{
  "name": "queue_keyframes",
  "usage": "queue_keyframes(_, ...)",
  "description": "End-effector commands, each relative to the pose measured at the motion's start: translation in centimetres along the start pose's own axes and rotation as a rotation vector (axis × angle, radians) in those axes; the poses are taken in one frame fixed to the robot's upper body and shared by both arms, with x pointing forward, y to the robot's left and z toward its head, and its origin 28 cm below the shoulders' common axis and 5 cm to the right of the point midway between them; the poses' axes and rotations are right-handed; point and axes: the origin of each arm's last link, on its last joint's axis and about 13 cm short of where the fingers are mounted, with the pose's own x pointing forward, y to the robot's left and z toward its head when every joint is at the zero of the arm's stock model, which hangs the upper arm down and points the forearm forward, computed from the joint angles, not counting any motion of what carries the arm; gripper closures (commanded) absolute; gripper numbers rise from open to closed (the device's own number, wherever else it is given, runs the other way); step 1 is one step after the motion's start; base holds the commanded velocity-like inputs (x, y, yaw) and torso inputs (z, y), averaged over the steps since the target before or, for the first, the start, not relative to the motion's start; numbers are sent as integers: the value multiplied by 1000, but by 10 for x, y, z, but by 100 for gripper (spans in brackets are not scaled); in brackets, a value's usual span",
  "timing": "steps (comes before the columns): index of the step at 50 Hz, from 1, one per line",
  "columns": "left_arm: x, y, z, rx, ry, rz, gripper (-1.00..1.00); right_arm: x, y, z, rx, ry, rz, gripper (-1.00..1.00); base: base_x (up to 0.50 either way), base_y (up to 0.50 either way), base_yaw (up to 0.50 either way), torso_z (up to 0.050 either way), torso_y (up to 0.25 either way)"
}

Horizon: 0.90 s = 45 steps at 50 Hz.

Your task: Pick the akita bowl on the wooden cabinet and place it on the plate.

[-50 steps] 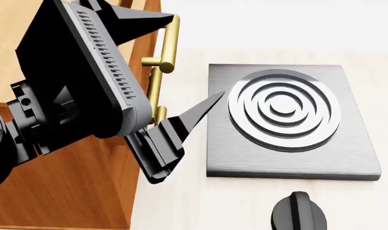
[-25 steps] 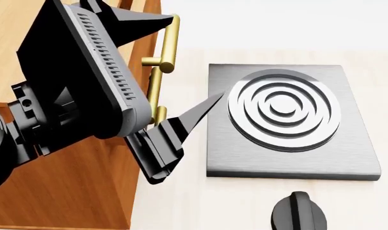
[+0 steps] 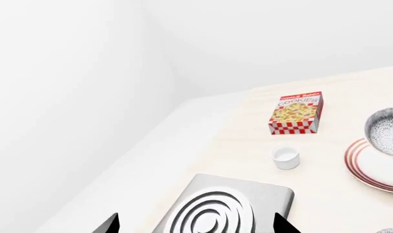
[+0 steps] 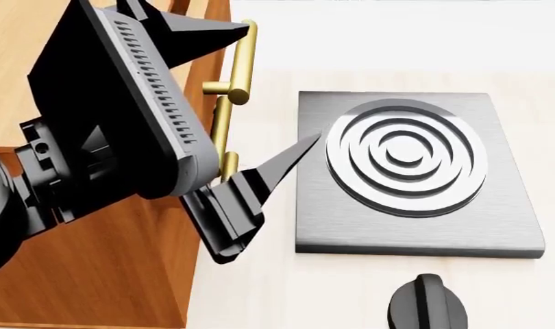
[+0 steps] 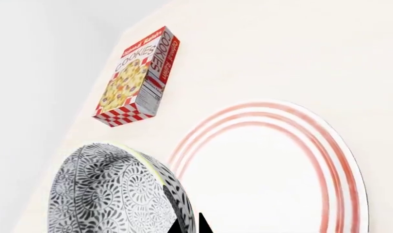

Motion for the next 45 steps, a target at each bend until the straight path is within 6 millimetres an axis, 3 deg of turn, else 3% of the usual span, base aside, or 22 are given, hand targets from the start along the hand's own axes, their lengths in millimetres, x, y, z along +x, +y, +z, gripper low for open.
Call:
queue_keyframes(1, 1, 0, -1, 0, 0, -3, -100, 7, -3, -2, -19, -12, -5, 100, 0, 0, 0, 0, 0)
queue_keyframes(45, 6, 0, -8, -12, 10, -12, -100, 27, -13, -6, -75, -6, -67, 100, 0, 0, 0, 0, 0)
